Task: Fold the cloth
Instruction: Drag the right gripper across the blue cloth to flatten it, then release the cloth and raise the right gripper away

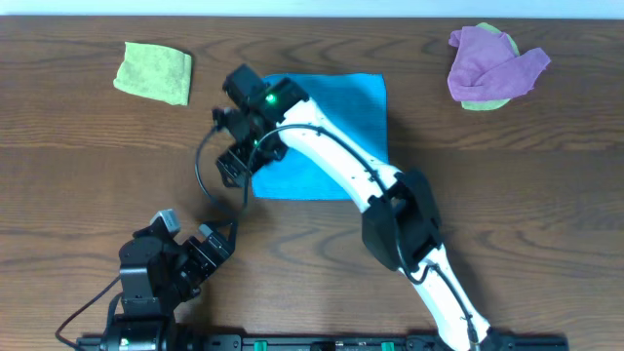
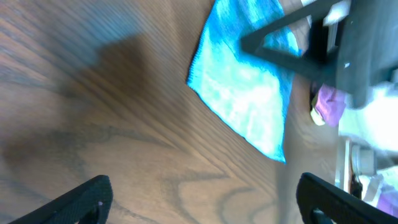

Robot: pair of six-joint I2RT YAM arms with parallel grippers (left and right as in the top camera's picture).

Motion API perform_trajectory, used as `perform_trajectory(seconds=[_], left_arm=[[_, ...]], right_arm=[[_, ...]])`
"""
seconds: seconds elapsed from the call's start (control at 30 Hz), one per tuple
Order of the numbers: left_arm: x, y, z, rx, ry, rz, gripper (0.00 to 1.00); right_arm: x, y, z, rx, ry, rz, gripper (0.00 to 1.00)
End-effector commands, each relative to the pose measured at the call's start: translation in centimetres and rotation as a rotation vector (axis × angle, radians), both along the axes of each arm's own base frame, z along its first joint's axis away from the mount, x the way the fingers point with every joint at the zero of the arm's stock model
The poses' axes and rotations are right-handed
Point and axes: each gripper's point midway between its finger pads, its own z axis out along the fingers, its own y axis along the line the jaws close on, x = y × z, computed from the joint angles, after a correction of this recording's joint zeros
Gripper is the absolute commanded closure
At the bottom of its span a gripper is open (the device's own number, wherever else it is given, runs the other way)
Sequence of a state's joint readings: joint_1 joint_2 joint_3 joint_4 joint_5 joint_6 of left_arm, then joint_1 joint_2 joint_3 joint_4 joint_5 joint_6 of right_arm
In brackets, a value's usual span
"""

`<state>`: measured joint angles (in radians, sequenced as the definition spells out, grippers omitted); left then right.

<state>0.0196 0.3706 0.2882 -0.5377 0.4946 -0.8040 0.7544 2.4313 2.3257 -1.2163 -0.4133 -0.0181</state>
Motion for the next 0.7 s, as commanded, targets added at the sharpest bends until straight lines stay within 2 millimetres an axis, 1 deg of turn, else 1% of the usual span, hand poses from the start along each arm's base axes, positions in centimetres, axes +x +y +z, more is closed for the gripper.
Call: perform_trajectory(seconds=[0.0,0.03,0.1,0.17,0.2,0.27,0.33,0.4,0.47,0.5,0.53,0.67], left_arm=[[-0.2,-0.8,0.7,-0.044,-0.001,-0.031,0.04],[-0.2,-0.7,1.0,-0.041,-0.003,-0.028,0.04],[-0.2,-0.2,1.9,-0.001,-0.007,-0.018,0.04],[-0.4,1.1,2.9,0.083,0.023,0.014,0.04],[-0.5,1.7,3.4,0.131,0.044,0.025,0.04],[-0.4,2.7,4.8,0.210,0.075,0.024,0.04],[0.2,3.2,6.3,0.258,0.108,0.011,0.04],[1.2,3.3,7.5,0.274,0.156,0.000,0.04],[2.3,3.2,8.1,0.263,0.218,-0.018,0.04],[2.7,3.1,8.1,0.258,0.254,-0.027,0.04],[3.1,3.0,8.0,0.256,0.296,-0.034,0.04],[4.3,2.5,7.4,0.234,0.415,-0.069,0.04]], right_arm=[[2.5,0.3,4.5,0.091,-0.072,-0.040,0.01],[3.3,-0.1,5.8,0.104,-0.096,-0.054,0.01],[4.6,-1.1,7.7,0.120,-0.128,-0.089,0.01],[5.8,-2.6,9.3,0.130,-0.144,-0.129,0.01],[6.4,-3.7,10.1,0.130,-0.147,-0.152,0.01],[7.2,-6.0,11.0,0.120,-0.134,-0.193,0.01],[7.7,-8.8,11.5,0.091,-0.104,-0.241,0.01],[7.7,-12.2,11.4,0.044,-0.055,-0.279,0.01],[7.2,-14.8,11.2,0.002,-0.012,-0.286,0.01],[7.7,-15.6,11.5,0.012,-0.013,-0.306,0.01],[7.8,-16.0,12.1,0.034,-0.016,-0.310,0.01],[8.6,-18.4,13.7,0.023,-0.072,-0.355,0.01]])
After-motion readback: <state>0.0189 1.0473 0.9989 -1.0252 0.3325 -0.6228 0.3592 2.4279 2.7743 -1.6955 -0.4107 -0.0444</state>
